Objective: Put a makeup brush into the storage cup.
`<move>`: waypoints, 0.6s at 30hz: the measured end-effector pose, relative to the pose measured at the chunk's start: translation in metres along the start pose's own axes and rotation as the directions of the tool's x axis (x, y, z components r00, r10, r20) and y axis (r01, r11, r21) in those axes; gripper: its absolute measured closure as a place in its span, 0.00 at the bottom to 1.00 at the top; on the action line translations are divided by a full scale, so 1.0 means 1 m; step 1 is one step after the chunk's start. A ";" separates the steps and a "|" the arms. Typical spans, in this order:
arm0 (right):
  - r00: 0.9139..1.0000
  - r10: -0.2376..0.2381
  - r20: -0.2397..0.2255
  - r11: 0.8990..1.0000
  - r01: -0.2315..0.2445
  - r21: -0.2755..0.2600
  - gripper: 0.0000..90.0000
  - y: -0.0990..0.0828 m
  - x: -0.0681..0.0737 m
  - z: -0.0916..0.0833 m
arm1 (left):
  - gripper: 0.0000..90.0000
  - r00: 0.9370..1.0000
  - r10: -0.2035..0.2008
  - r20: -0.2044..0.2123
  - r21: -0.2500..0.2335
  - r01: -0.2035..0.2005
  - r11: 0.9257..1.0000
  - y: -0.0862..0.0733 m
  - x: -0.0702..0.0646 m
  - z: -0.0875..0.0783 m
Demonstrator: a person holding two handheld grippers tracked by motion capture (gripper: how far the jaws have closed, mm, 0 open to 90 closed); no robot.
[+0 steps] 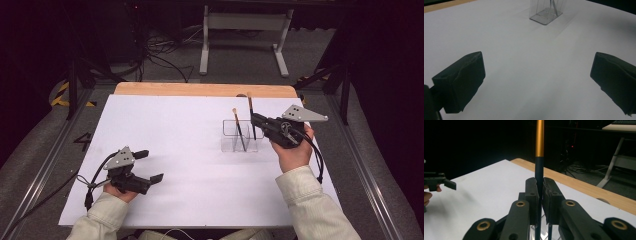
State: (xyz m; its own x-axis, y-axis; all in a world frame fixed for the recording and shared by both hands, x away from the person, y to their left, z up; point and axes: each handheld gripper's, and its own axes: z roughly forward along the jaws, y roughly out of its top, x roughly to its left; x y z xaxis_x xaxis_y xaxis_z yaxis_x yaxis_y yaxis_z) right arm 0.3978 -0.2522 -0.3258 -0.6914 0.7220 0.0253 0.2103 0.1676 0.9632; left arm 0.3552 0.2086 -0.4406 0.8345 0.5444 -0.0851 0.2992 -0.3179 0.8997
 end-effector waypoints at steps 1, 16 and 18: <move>1.000 0.000 0.004 1.000 0.000 -0.006 0.92 0.000 -0.001 0.000 | 0.00 1.000 -0.001 0.001 0.001 0.001 1.000 0.000 0.000 0.000; 1.000 0.015 0.018 0.996 -0.014 -0.089 0.92 -0.010 -0.011 0.013 | 0.00 1.000 -0.001 0.003 -0.001 0.001 1.000 0.000 0.000 0.000; 1.000 0.015 0.019 0.996 -0.013 -0.090 0.92 -0.010 -0.012 0.014 | 0.00 1.000 -0.001 0.002 -0.001 0.001 1.000 0.000 0.000 0.000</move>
State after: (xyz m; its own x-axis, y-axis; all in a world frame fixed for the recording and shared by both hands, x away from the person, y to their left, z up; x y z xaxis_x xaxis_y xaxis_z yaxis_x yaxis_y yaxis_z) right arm 0.4136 -0.2531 -0.3397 -0.6750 0.7370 0.0342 0.1561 0.0973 0.9829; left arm 0.3553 0.2088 -0.4407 0.8351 0.5432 -0.0868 0.2994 -0.3165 0.9001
